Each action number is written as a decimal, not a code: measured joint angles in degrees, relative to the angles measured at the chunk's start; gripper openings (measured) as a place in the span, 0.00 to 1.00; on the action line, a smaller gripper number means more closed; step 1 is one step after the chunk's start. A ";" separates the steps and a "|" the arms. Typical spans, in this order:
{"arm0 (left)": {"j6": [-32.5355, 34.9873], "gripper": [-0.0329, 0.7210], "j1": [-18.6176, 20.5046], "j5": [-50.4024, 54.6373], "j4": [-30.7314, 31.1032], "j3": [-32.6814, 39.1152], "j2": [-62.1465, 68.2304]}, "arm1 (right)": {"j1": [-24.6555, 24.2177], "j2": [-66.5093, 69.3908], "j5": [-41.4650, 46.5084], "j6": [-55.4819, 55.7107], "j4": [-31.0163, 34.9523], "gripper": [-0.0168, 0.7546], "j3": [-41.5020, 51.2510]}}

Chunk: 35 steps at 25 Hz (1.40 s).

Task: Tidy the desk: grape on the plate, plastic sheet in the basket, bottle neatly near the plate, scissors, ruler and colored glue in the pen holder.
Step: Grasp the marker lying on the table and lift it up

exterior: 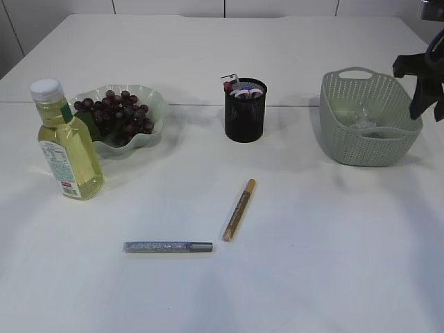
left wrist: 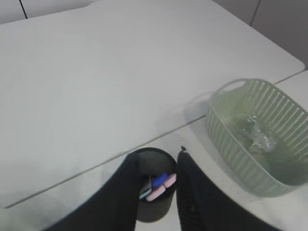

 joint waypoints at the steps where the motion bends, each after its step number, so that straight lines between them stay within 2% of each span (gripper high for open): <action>1: 0.00 0.31 0.00 1.75 0.24 0.00 -0.95 | 0.00 0.00 1.13 0.00 0.00 0.41 -0.67; 8: 1.89 0.31 0.00 21.48 1.47 -0.38 -4.75 | 0.00 0.00 8.88 0.00 3.15 0.41 -3.90; 16: 8.34 0.32 0.00 40.62 1.95 -0.38 -5.11 | 0.00 0.00 9.71 -0.10 4.64 0.41 -4.12; 22: 14.44 0.32 0.00 41.67 1.99 0.92 -5.20 | 0.00 0.00 9.84 -0.10 4.78 0.41 -4.12; 30: 21.27 0.37 0.00 41.67 -1.17 13.61 -5.34 | 0.00 0.00 9.87 -0.78 4.78 0.41 -4.12; 35: 26.81 0.37 0.00 41.47 -4.03 16.59 -5.46 | 0.00 0.00 9.97 -1.04 4.78 0.41 -4.12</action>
